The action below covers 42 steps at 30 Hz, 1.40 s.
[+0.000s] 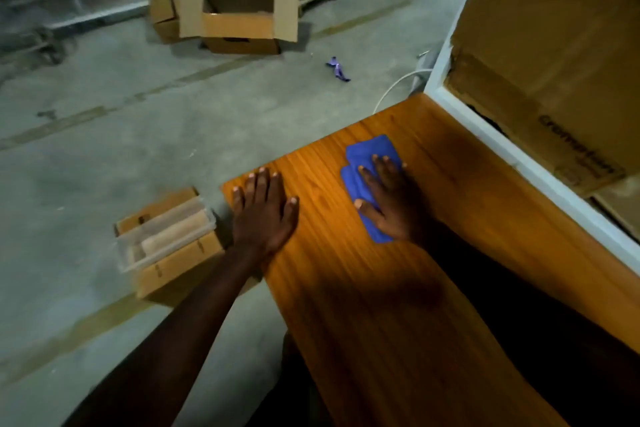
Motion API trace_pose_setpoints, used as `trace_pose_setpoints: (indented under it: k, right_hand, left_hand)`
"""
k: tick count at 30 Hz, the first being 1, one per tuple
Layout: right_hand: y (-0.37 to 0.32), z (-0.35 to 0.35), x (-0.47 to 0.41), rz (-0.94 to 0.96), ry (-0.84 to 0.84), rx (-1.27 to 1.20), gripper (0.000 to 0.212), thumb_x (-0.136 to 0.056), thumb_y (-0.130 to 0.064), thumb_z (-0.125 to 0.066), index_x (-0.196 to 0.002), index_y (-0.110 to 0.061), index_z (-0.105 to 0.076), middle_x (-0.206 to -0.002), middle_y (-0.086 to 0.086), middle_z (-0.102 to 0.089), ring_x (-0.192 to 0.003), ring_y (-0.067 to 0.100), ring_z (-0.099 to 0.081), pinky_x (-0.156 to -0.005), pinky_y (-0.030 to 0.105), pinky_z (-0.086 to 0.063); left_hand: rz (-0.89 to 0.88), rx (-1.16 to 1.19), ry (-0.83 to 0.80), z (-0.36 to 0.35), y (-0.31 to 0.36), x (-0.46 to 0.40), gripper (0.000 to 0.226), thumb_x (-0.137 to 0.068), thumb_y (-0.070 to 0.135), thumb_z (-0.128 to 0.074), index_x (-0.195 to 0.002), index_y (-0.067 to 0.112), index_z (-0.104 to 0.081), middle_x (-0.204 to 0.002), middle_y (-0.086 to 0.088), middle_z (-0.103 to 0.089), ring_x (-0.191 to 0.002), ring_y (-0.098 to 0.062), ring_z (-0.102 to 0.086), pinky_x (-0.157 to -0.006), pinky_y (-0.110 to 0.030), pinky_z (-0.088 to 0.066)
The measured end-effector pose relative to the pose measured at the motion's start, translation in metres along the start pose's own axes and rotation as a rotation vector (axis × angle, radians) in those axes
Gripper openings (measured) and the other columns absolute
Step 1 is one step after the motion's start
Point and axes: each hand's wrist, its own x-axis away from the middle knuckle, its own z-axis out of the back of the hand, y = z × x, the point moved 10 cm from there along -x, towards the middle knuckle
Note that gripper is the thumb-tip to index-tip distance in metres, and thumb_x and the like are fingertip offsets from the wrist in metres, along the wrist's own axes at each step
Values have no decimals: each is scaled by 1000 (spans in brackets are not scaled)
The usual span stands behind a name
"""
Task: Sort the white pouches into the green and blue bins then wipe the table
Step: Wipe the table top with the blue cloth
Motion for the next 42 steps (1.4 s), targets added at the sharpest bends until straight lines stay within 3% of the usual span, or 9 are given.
trace_pose_setpoints:
  k: [6,9,16,20,24,26,30,38,42]
  right_hand:
    - [-165,6,156,276,163,-33,68,-100,-60,-35,-151,-16,-43,-158,20,-36,-147,37,-32,-119,57,-25]
    - [-162,6,201,271,137,-81,64,-99,-58,-39,-149,-20,-46,-158,15,-37,-148,33,-33,-118,56,-26]
    - [53,11,183,-169,-23,-68,63,-97,-50,-37,-146,-13,-50,-152,23,-44,-138,42,-44,-108,63,-38]
    - [175,21,178,-400,-92,138,60,-100,-49,-35,-142,-10,-54,-143,25,-53,-127,44,-56,-100,62,-48]
    - [221,28,178,-501,-163,33,69,-102,-58,-27,-158,-18,-23,-164,17,-19,-151,40,-20,-121,59,-16]
    - [204,27,183,-455,-113,46,68,-103,-52,-34,-157,-11,-25,-161,25,-23,-148,44,-24,-118,61,-17]
    - [111,15,213,-248,-35,99,66,-105,-52,-30,-147,-4,-46,-145,33,-46,-130,51,-49,-102,65,-42]
    - [-108,19,343,94,60,13,69,-99,-56,-37,-151,-13,-42,-156,24,-36,-147,41,-32,-118,58,-24]
    - [-129,19,397,201,60,-5,66,-100,-56,-31,-152,-16,-42,-158,20,-35,-148,37,-31,-119,56,-23]
  left_hand:
    - [12,55,-60,1,7,39,58,-103,46,-29,-155,19,-26,-164,-9,-16,-151,-33,-10,-120,-56,-7]
    - [-3,50,-51,-4,26,78,62,-102,49,-31,-155,19,-25,-164,-10,-16,-151,-33,-10,-119,-57,-8]
    - [-1,-54,-15,-32,76,131,75,-99,62,-14,-158,16,-9,-166,-11,-3,-152,-28,4,-120,-53,4]
    - [-22,-62,6,-33,76,127,77,-98,64,-5,-158,16,-6,-166,-11,0,-152,-27,7,-119,-52,7]
    - [-14,-62,-4,-30,76,128,76,-98,63,-6,-158,17,-4,-166,-10,1,-152,-26,8,-120,-51,7]
    - [-4,-66,-24,-30,77,129,75,-98,62,-7,-158,16,-3,-166,-10,3,-152,-26,10,-120,-51,8]
    - [-4,-50,-55,-25,84,137,75,-100,58,-13,-158,12,-7,-166,-10,1,-152,-26,6,-121,-51,5]
    - [-96,-31,-97,-41,122,229,68,-103,49,-20,-157,8,-13,-166,-10,-5,-153,-26,1,-122,-47,0]
    - [-54,0,-115,-50,137,277,66,-105,47,-21,-157,9,-12,-166,-10,-4,-153,-26,3,-122,-47,4]
